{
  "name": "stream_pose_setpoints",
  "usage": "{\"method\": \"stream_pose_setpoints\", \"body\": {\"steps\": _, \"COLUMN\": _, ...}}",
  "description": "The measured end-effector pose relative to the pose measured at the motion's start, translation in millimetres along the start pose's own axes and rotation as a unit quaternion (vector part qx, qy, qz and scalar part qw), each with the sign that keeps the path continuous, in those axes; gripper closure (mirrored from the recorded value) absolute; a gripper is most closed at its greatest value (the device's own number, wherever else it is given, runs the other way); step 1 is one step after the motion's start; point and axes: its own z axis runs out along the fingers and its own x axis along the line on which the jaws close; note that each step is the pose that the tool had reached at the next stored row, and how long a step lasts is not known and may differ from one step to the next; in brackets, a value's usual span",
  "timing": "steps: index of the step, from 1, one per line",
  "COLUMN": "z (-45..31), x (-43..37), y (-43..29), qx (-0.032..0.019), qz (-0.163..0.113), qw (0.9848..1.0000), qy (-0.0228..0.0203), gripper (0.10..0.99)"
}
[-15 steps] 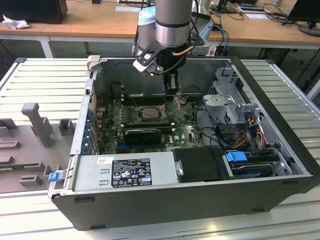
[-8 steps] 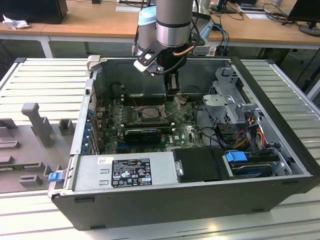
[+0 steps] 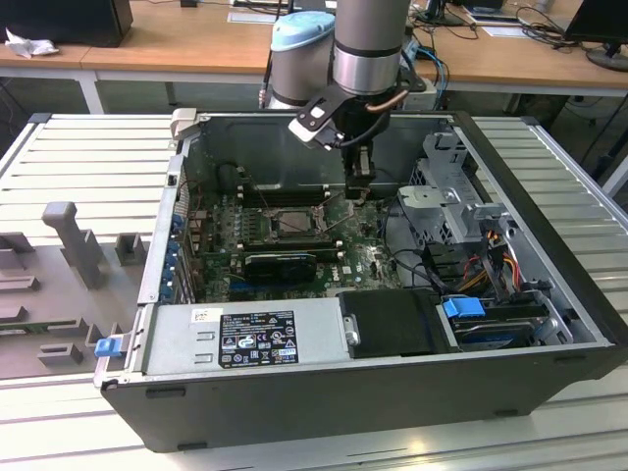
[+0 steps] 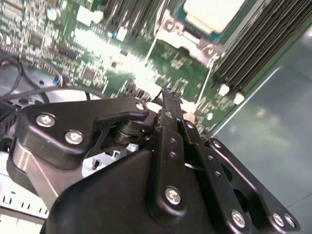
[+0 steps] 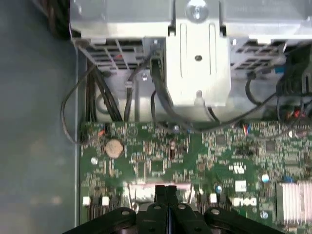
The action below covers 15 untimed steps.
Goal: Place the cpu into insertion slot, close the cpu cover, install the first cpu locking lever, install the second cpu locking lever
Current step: 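Close the cpu cover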
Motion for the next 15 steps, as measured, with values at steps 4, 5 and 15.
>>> {"method": "stream_pose_setpoints", "body": {"steps": 4, "z": 6.0, "x": 0.7, "y": 17.8, "qx": 0.0019, "qz": -0.002, "qw": 1.0, "qy": 0.0001, "gripper": 0.98}}
{"method": "stream_pose_setpoints", "body": {"steps": 5, "z": 7.8, "x": 0.9, "y": 20.4, "qx": 0.0021, "qz": -0.002, "qw": 1.0, "qy": 0.0001, "gripper": 0.98}}
{"method": "stream_pose_setpoints", "body": {"steps": 15, "z": 17.3, "x": 0.9, "y": 11.8, "qx": 0.0064, "qz": -0.004, "qw": 1.0, "qy": 0.0042, "gripper": 0.98}}
